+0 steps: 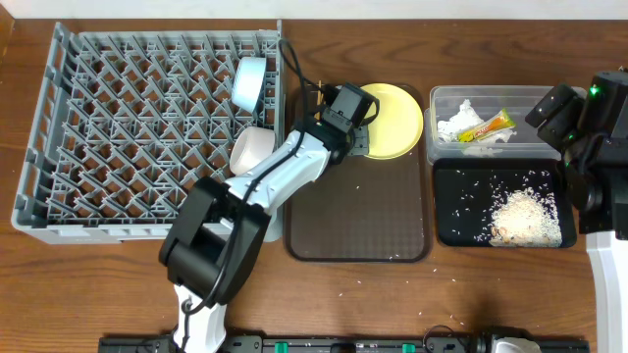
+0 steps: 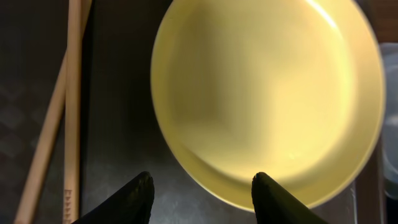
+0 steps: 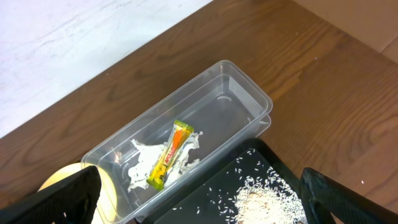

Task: Sort waste into correct bins and load items into the dishwasher

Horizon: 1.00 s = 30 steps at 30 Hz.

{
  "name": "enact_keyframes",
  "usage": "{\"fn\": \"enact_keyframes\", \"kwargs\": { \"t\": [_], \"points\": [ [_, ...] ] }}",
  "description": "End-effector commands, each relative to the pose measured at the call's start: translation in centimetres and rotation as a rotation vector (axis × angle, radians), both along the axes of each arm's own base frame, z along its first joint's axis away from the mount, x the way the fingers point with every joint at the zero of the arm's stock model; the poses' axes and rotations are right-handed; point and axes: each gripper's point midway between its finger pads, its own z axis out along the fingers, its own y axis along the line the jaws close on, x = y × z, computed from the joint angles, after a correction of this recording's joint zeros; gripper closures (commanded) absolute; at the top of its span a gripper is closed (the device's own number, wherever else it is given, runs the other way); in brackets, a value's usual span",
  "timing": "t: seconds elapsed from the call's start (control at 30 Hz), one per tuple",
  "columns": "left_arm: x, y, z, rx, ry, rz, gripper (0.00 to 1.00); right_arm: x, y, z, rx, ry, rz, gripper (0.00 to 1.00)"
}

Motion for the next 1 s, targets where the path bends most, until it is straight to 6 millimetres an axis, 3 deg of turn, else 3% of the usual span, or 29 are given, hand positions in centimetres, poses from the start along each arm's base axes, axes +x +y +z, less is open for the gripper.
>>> {"fn": "enact_keyframes", "kwargs": {
  "t": [0.0,0.47,0.6,0.8,0.83,0.87,0.9,0.97],
  "points": [
    [0.7,-0.2,-1.3,-0.022,0.023,0.080,0.48,0.0,-0.2,-0.2,0.008,0.001,-0.016,0.01],
    [1.0,-0.1,-6.1,-0.063,0.094,0.241,0.49,0.0,-0.2,-0.2,0.008,0.001,-0.016,0.01],
    [1.1,-0.2,-7.8,-0.087,0.115,0.297,0.62,0.0,-0.2,-0.2,0.008,0.001,-0.016,0.01],
    [0.6,0.2,-9.8,-0.076,0.155,0.336,0.63,0.0,-0.2,-0.2,0.008,0.001,-0.016,0.01],
    [0.6,0.2,-9.8,-0.075,0.156,0.336,0.64,0.0,-0.2,-0.2,0.008,0.001,-0.016,0.01],
    [0.5,0.2,-9.8,-0.074,0.156,0.336,0.73,0.0,-0.2,-0.2,0.008,0.001,-0.016,0.01],
    [0.5,0.2,-9.8,-0.073,0.156,0.336,0.87,0.0,-0.2,-0.2,0.008,0.001,-0.016,0.01],
    [0.4,0.3,-9.9,-0.069,0.160,0.335,0.92,0.0,-0.2,-0.2,0.008,0.001,-0.016,0.01]
  ]
}}
